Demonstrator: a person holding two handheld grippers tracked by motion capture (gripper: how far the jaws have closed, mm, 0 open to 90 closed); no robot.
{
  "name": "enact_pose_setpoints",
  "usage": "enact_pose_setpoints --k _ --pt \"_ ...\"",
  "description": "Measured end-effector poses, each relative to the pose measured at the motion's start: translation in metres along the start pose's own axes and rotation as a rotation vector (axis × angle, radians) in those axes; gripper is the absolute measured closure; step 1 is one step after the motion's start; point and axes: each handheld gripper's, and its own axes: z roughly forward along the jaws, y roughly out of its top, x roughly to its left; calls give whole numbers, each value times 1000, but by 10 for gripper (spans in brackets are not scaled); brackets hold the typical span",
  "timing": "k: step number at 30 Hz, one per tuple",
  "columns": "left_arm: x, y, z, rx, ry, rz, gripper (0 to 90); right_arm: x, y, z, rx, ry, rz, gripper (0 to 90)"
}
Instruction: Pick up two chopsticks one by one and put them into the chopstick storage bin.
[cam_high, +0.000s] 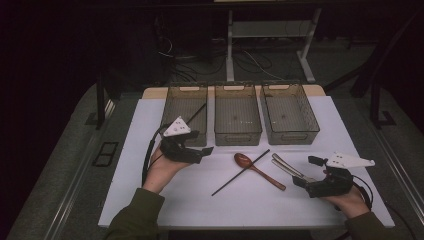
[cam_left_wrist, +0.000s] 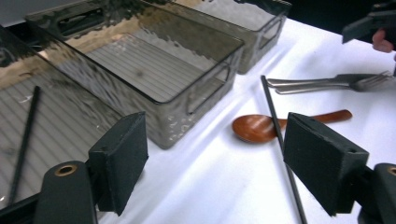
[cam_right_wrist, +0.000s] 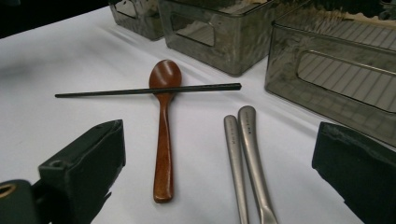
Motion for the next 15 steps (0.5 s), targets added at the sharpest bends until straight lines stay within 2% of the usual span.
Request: enact_pose_setpoints --k 9,15 --pt "-23 -19 10 -18 -29 -4 194 3 -2 4 19 16 -9 19" --pt "-29 -34 20 -1 -60 -4 196 2 -4 5 26 10 -2 19"
